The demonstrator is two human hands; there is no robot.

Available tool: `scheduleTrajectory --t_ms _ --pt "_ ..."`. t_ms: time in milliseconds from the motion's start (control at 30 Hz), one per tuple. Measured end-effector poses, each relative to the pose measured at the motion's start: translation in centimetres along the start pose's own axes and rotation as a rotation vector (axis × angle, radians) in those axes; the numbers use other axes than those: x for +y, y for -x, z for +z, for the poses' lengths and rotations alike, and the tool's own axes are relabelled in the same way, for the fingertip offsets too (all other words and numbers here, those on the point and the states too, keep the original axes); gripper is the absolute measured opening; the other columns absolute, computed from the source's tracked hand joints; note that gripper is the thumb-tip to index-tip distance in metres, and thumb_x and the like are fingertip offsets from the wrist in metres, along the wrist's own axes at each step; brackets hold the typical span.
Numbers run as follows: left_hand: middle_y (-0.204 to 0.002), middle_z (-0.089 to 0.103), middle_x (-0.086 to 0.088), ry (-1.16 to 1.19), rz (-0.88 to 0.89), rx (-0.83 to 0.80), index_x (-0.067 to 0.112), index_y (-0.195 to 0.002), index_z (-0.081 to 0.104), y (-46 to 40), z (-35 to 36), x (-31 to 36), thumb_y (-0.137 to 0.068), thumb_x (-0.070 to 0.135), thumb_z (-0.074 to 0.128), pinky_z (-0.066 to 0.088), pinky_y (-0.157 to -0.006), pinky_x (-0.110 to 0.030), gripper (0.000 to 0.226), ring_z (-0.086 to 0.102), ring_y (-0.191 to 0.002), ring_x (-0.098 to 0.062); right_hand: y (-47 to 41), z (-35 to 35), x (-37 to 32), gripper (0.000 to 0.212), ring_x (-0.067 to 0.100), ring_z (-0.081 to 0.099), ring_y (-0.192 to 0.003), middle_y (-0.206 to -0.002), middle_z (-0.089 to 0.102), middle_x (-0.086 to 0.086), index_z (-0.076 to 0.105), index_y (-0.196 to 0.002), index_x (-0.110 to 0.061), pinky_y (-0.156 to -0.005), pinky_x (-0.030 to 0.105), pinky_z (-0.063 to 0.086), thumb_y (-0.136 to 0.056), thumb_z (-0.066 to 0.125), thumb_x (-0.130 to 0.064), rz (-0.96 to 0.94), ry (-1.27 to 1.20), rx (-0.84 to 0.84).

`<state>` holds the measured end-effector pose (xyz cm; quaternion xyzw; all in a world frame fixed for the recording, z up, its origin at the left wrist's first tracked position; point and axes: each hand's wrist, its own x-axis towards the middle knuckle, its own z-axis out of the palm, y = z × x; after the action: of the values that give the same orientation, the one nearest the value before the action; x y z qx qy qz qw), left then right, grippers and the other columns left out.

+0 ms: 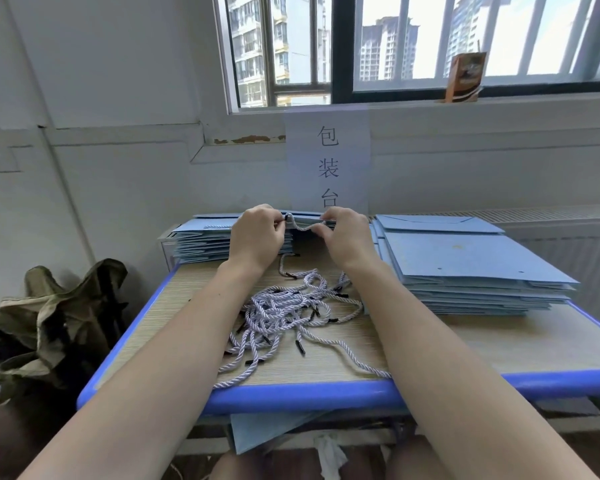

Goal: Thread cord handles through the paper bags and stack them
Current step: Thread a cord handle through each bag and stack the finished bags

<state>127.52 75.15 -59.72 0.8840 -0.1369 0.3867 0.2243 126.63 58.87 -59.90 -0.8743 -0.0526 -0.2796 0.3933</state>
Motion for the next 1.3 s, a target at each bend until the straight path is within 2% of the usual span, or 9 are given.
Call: scheduleTrajectory --t_ms 200,433,633,800,933,1000,1067,1133,1300 --pt "-0.087 0.07 -0.006 0.051 0.076 -0.07 0.007 -0.09 0.077 0.1 0.3 0.3 -0.091 0.013 0.062 0.054 -0.073 -0.042 0.016 0.063 -0.079 -0.026 0.0 0.0 0.0 0.015 0.032 0.059 -0.102 -0.098 0.07 0.009 0.069 -0.098 -0.011 -0.081 0.038 0.051 -0.093 0.061 -0.022 0.069 0.027 0.08" --pt "-0.082 0.067 -0.002 0.048 0.026 -0.076 0.011 -0.082 0.076 0.2 0.5 1.1 -0.097 0.041 0.059 0.043 -0.066 -0.032 0.038 0.058 -0.075 -0.022 0.0 -0.5 -0.1 0.017 0.03 0.045 -0.113 -0.103 0.064 0.011 0.062 -0.102 -0.009 -0.078 0.034 0.041 -0.09 0.062 -0.021 0.158 0.052 0.101" --pt "-0.078 0.066 -0.003 -0.043 -0.036 -0.042 0.007 -0.074 0.069 0.2 0.4 1.3 -0.092 0.032 0.066 0.043 -0.063 -0.032 0.031 0.059 -0.075 -0.025 0.2 -0.4 -0.1 0.017 0.03 0.043 -0.117 -0.113 0.061 0.013 0.058 -0.106 -0.009 -0.079 0.034 0.039 -0.091 0.06 -0.014 0.174 0.094 0.097" --pt "-0.071 0.053 -0.003 -0.081 0.03 0.013 0.012 -0.082 0.044 0.6 0.3 2.2 -0.084 0.006 0.063 0.033 -0.06 -0.031 0.02 0.051 -0.067 -0.029 0.3 -0.4 -0.2 0.02 0.031 0.041 -0.118 -0.116 0.059 0.014 0.055 -0.111 -0.01 -0.075 0.035 0.038 -0.091 0.057 -0.011 0.185 0.152 0.098" --pt "-0.086 0.056 -0.002 0.007 0.059 -0.072 0.011 -0.095 0.049 0.2 0.5 1.4 -0.086 0.009 0.067 0.041 -0.065 -0.032 0.02 0.055 -0.076 -0.026 0.2 -0.7 0.0 0.021 0.031 0.04 -0.118 -0.117 0.058 0.014 0.055 -0.111 -0.01 -0.076 0.034 0.036 -0.09 0.055 -0.009 0.19 0.148 0.085" --pt "-0.099 0.061 -0.001 0.134 0.029 -0.175 0.012 -0.105 0.058 -0.3 0.1 0.6 -0.09 0.017 0.068 0.044 -0.077 -0.029 0.019 0.058 -0.089 -0.021 0.1 -0.8 0.1 0.021 0.031 0.04 -0.118 -0.118 0.057 0.014 0.056 -0.112 -0.01 -0.076 0.034 0.036 -0.091 0.055 -0.009 0.194 0.144 0.091" --pt "-0.112 0.064 0.0 0.189 -0.013 -0.281 0.017 -0.114 0.062 -0.4 -0.5 -0.1 -0.09 0.012 0.061 0.042 -0.09 -0.026 0.025 0.058 -0.106 -0.017 0.1 -0.9 0.2 0.022 0.031 0.04 -0.118 -0.119 0.056 0.014 0.057 -0.113 -0.01 -0.077 0.034 0.037 -0.091 0.055 -0.009 0.195 0.139 0.098" --pt "-0.121 0.065 0.001 0.201 -0.063 -0.337 0.021 -0.119 0.063 -0.4 -0.9 -0.6 -0.085 0.008 0.054 0.042 -0.1 -0.031 0.037 0.056 -0.116 -0.017 0.0 -0.8 0.2 0.023 0.031 0.04 -0.118 -0.119 0.056 0.013 0.057 -0.114 -0.01 -0.078 0.033 0.037 -0.091 0.055 -0.009 0.196 0.131 0.108" --pt "-0.127 0.063 0.001 0.26 -0.105 -0.354 0.018 -0.123 0.063 -0.3 -1.6 -0.5 -0.087 0.003 0.051 0.04 -0.1 -0.026 0.041 0.055 -0.119 -0.015 -0.2 -1.0 0.5 0.026 0.032 0.04 -0.119 -0.121 0.056 0.014 0.057 -0.115 -0.011 -0.083 0.037 0.044 -0.09 0.056 -0.01 0.216 0.134 0.124"
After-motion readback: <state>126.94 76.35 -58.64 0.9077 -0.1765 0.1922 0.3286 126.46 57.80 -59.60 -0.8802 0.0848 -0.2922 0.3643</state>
